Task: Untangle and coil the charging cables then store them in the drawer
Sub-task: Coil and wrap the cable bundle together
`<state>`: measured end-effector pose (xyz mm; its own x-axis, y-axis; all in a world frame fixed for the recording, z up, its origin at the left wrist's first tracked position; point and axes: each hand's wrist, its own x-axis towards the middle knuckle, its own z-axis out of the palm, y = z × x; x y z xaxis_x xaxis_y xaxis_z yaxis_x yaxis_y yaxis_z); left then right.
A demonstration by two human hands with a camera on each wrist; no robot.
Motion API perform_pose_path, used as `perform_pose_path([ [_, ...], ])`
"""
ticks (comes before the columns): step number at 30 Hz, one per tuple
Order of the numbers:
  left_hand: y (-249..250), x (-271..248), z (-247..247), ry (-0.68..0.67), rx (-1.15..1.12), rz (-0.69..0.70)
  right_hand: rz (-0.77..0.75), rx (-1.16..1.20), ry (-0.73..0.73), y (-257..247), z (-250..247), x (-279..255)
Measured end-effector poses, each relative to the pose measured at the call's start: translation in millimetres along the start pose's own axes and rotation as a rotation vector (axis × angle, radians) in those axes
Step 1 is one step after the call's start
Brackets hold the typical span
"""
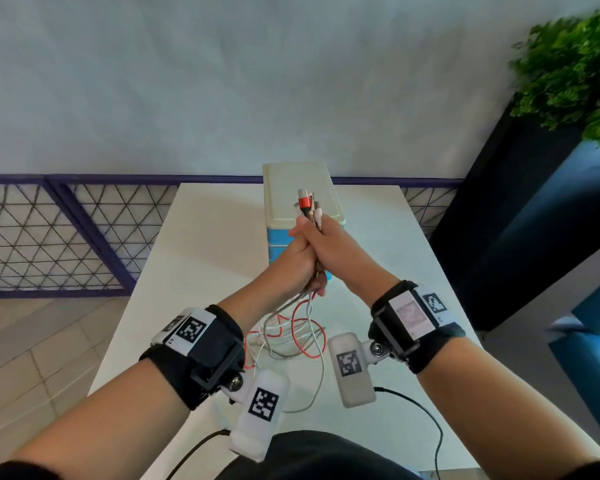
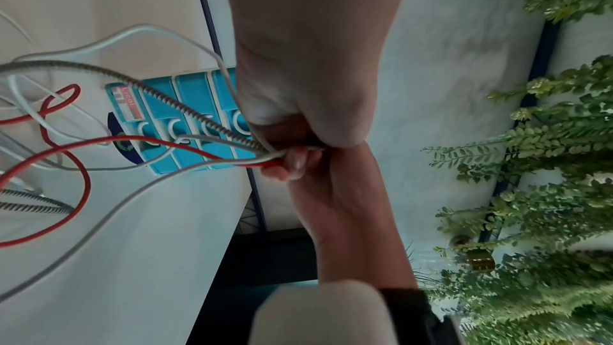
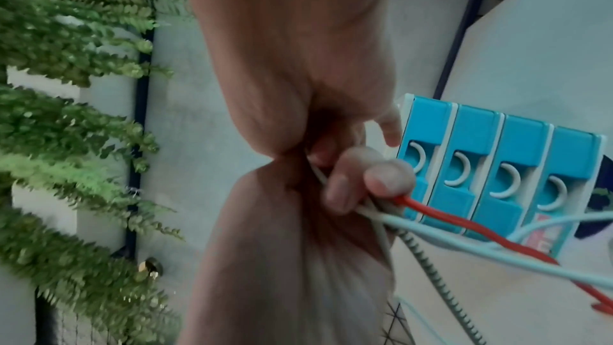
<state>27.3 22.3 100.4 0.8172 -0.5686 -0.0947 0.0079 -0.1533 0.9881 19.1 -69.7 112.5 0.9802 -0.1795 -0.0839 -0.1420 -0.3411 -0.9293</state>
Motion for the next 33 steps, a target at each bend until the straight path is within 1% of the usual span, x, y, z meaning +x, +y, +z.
perform_pose_path([
  [3, 1.7, -1.6, -2.1, -0.024, -0.054, 0.061, 0.009, 0.033, 0.003, -4.2, -4.9, 2.1],
  [4, 5.1, -3.1, -4.4, -0.065, -0.070, 0.070, 0.001, 0.051, 0.020, -6.3, -8.0, 3.4],
  [6, 8.8, -5.4, -10.0, -0.207, -0.014, 0.066, -0.030, 0.129, 0.052, -11.7, -14.8, 6.3],
  [7, 8.6, -6.3, -11.8, -0.282, 0.049, 0.065, -0.047, 0.224, 0.048, -13.5, -17.6, 8.1],
  [9, 4.5, -6.1, -14.0, -0.369, 0.153, 0.069, -0.051, 0.525, -0.003, -18.4, -20.5, 9.4],
  [10, 1.5, -6.1, -14.7, -0.395, 0.179, 0.069, -0.052, 0.652, -0.019, -20.5, -22.5, 9.6],
  [11, -2.9, -6.2, -15.4, -0.414, 0.189, 0.066, -0.051, 0.727, -0.013, -21.9, -25.6, 10.9],
  [13, -13.0, -7.6, -18.2, -0.427, 0.173, 0.037, -0.042, 0.812, 0.010, -22.8, -34.2, 13.3],
  [16, -25.7, -6.8, -26.2, -0.432, 0.042, -0.022, -0.018, 0.871, 0.016, -18.3, -44.1, 17.1],
  [18, -32.2, -2.7, -32.7, -0.419, -0.005, -0.007, -0.016, 0.870, 0.031, -16.3, -47.9, 17.3],
  [22, -38.9, 2.8, -47.1, -0.260, -0.150, -0.045, 0.012, 0.893, 0.028, -14.0, -59.3, 18.9],
  [24, -39.4, 5.5, -50.1, -0.191, -0.234, -0.059, 0.067, 0.909, -0.048, -10.1, -61.4, 18.4],
  [25, -38.8, 7.2, -50.4, -0.161, -0.237, -0.055, 0.102, 0.912, -0.104, -8.4, -60.4, 17.4],
  [27, -35.1, 10.1, -49.9, -0.106, -0.165, -0.018, 0.166, 0.873, -0.207, -6.2, -57.9, 15.0],
  [29, -29.3, 12.5, -49.4, -0.052, -0.070, 0.030, 0.201, 0.780, -0.249, -5.2, -55.5, 12.1],
  [31, -22.0, 14.3, -50.2, 0.001, 0.023, 0.098, 0.198, 0.716, -0.231, -2.3, -52.1, 9.9],
  [33, -14.3, 15.6, -51.8, 0.033, 0.125, 0.161, 0.153, 0.659, -0.195, 2.4, -47.4, 9.8],
])
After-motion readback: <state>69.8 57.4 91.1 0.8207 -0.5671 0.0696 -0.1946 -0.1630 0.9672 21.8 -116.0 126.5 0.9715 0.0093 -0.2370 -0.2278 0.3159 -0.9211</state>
